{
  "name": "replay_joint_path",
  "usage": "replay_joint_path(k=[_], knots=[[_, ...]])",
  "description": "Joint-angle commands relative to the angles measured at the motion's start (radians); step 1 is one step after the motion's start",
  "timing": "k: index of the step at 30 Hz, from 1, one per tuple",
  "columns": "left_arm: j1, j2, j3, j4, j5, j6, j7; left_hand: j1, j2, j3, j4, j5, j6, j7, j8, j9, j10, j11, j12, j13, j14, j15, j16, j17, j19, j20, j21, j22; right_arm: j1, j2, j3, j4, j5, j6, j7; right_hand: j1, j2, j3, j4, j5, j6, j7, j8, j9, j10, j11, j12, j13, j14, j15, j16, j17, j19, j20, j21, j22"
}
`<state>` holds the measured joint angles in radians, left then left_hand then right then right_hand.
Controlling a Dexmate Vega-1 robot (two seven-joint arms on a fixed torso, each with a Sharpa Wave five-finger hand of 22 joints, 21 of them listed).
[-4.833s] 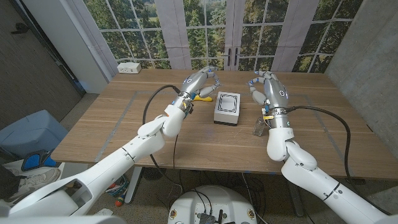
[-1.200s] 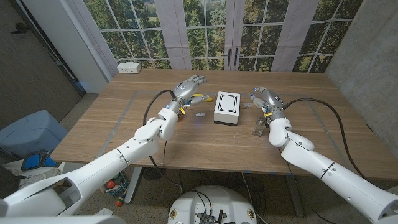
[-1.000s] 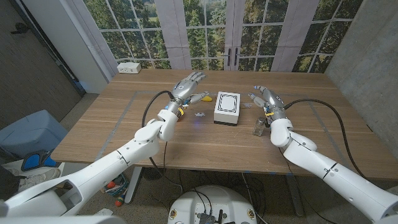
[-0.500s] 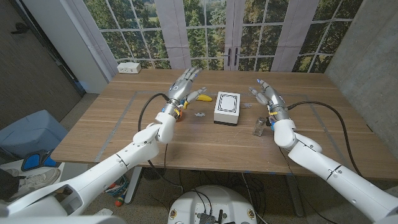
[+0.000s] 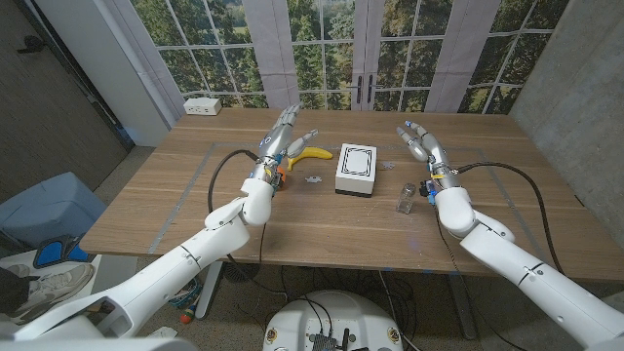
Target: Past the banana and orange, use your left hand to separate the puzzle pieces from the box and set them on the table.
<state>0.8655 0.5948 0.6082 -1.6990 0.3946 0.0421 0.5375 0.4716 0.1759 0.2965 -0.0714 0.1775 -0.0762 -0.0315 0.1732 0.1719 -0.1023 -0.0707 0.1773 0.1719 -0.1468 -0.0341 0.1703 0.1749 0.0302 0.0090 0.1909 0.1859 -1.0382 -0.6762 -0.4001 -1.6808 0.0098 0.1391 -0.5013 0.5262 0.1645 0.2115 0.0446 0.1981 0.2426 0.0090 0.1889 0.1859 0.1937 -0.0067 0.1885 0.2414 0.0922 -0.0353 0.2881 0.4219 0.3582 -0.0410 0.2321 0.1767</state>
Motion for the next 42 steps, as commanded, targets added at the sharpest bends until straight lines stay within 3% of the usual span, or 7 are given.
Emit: replay_joint_path(k=[1,7,14,18,21,26,42], knots=[[0.036,-0.004,-0.07,0.003,-0.239,-0.117,-0.096,-0.03,0.005,0.006,0.019,0.006,-0.032,0.006,-0.003,0.002,-0.029,0.009,-0.004,0.003,-0.032,-0.001,0.0,0.003,-0.035,-0.009,-0.008,0.002,-0.029,0.034,0.052,0.048,0.097,0.158,0.038,-0.035,0.004,-0.003,0.019,-0.007,-0.002,0.011,0.001,0.0,-0.005,0.002,0.004,-0.005,-0.008,-0.02,-0.01,-0.005,-0.01,-0.001,-0.007,0.001],[0.052,-0.003,-0.092,0.0,-0.323,-0.154,-0.142,-0.086,0.015,0.007,0.061,0.011,-0.046,0.006,0.002,0.001,-0.054,0.016,-0.002,0.003,-0.059,-0.006,0.003,0.007,-0.074,-0.028,-0.009,0.001,-0.036,0.052,0.064,0.069,0.131,0.204,0.06,-0.088,0.02,-0.006,0.056,-0.013,-0.005,0.004,0.0,-0.001,-0.008,-0.008,0.005,-0.014,-0.016,-0.033,-0.021,-0.011,-0.02,-0.014,-0.014,0.001],[0.075,-0.019,-0.118,0.016,-0.437,-0.224,-0.188,-0.238,0.036,0.043,0.227,0.048,-0.029,0.001,0.011,-0.001,-0.051,0.03,0.01,0.002,-0.059,-0.014,0.016,0.008,-0.1,-0.049,0.005,0.002,-0.04,0.082,0.08,0.118,0.199,0.297,0.108,-0.128,0.035,-0.001,0.089,-0.007,-0.004,-0.006,0.0,-0.002,-0.011,-0.016,0.006,-0.02,-0.021,-0.049,-0.029,-0.015,-0.024,-0.031,-0.017,0.001],[0.091,-0.032,-0.13,0.022,-0.502,-0.253,-0.212,-0.273,0.04,0.075,0.259,0.067,-0.018,0.005,0.011,-0.002,-0.043,0.037,0.013,0.001,-0.058,-0.01,0.015,0.006,-0.104,-0.092,0.008,0.0,-0.04,0.1,0.09,0.149,0.243,0.351,0.143,-0.154,0.044,0.013,0.112,0.001,-0.001,-0.015,0.001,-0.003,-0.009,-0.022,0.008,-0.025,-0.028,-0.061,-0.036,-0.019,-0.028,-0.045,-0.02,0.002],[0.099,-0.039,-0.136,0.025,-0.549,-0.268,-0.236,-0.29,0.038,0.094,0.263,0.077,-0.024,0.011,0.007,-0.002,-0.045,0.041,0.011,0.001,-0.058,-0.01,0.014,0.005,-0.102,-0.119,0.01,-0.001,-0.042,0.111,0.099,0.165,0.27,0.38,0.16,-0.16,0.046,0.018,0.118,0.004,-0.002,-0.016,0.0,-0.003,-0.009,-0.022,0.008,-0.026,-0.029,-0.066,-0.038,-0.02,-0.029,-0.048,-0.021,0.001],[0.104,-0.051,-0.143,0.037,-0.613,-0.287,-0.272,-0.306,0.036,0.11,0.264,0.086,-0.035,0.022,0.004,-0.002,-0.057,0.05,0.007,0.001,-0.062,-0.006,0.012,0.003,-0.093,-0.129,0.014,-0.003,-0.049,0.116,0.114,0.174,0.3,0.4,0.183,-0.167,0.046,0.024,0.123,0.007,-0.002,-0.016,0.0,-0.003,-0.008,-0.022,0.008,-0.027,-0.028,-0.066,-0.039,-0.022,-0.029,-0.05,-0.021,0.001],[0.126,-0.101,-0.185,0.066,-0.904,-0.267,-0.378,-0.333,0.032,0.134,0.259,0.099,-0.037,0.05,0.006,-0.002,-0.066,0.054,0.007,0.001,-0.066,0.005,0.01,0.001,-0.09,-0.121,0.014,-0.006,-0.079,0.126,0.151,0.184,0.35,0.429,0.215,-0.199,0.034,0.043,0.132,0.013,0.004,-0.001,0.002,-0.004,-0.004,-0.012,0.01,-0.033,-0.022,-0.056,-0.046,-0.031,-0.033,-0.046,-0.026,-0.001]])
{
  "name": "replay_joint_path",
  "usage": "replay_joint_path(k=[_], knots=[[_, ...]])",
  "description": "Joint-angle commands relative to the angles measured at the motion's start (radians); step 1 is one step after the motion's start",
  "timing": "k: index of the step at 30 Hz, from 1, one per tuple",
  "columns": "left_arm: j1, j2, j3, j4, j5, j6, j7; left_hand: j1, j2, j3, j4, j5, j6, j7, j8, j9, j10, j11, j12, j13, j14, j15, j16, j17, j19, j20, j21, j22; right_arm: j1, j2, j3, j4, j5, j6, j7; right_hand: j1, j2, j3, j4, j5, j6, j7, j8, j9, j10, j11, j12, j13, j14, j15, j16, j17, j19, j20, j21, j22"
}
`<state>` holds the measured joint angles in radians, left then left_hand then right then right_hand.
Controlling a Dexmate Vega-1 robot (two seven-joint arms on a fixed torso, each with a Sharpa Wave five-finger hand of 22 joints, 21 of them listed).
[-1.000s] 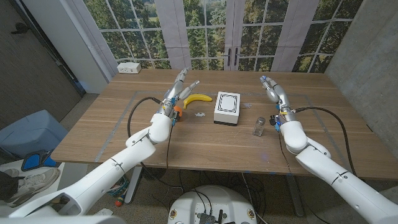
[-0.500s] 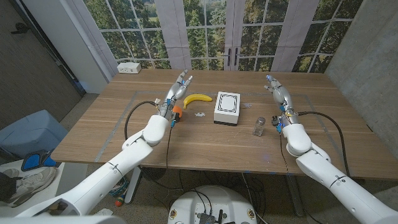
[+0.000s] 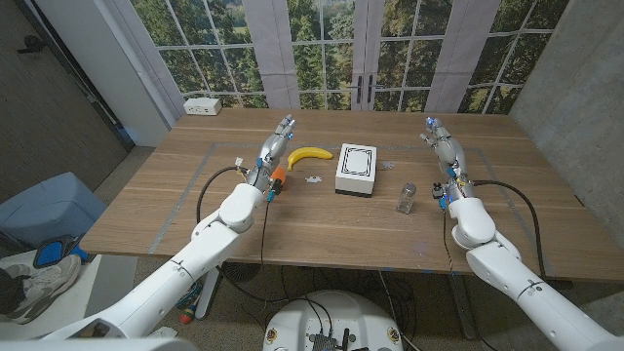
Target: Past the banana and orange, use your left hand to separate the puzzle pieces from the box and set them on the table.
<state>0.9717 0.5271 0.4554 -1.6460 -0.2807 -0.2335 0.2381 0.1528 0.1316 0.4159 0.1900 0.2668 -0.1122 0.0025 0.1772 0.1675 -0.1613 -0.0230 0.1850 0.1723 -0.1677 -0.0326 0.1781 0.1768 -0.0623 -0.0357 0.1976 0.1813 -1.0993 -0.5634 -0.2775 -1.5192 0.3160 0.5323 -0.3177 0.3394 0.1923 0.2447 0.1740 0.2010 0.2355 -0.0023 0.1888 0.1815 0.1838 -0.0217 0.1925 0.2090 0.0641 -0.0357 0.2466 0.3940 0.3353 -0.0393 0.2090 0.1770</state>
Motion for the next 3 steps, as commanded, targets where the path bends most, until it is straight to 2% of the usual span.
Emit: replay_joint_path(k=[1,3], knots=[[0.022,-0.033,-0.035,0.011,-0.241,0.013,-0.079,-0.014,0.076,0.017,-0.003,0.011,0.0,0.017,0.002,0.003,-0.007,0.006,0.0,0.001,-0.045,0.004,0.002,-0.001,0.002,-0.076,0.007,-0.002,-0.016,0.013,0.029,0.028,0.048,0.039,0.039,-0.021,-0.005,0.007,0.002,0.009,0.011,0.015,0.002,0.0,0.008,0.007,0.007,-0.002,0.008,-0.049,-0.006,-0.006,-0.012,-0.045,-0.004,-0.002],[0.026,-0.032,-0.038,0.006,-0.248,0.022,-0.069,-0.015,0.076,0.019,-0.004,0.012,0.0,0.018,0.002,0.003,-0.006,0.007,0.0,0.001,-0.045,0.005,0.002,-0.001,0.001,-0.075,0.006,-0.002,-0.006,0.018,0.028,0.048,0.057,0.051,0.053,-0.033,-0.018,0.002,0.0,0.007,0.01,0.023,0.001,0.0,0.004,0.011,0.005,-0.003,0.006,-0.043,-0.01,-0.009,-0.011,-0.041,-0.005,-0.003]])
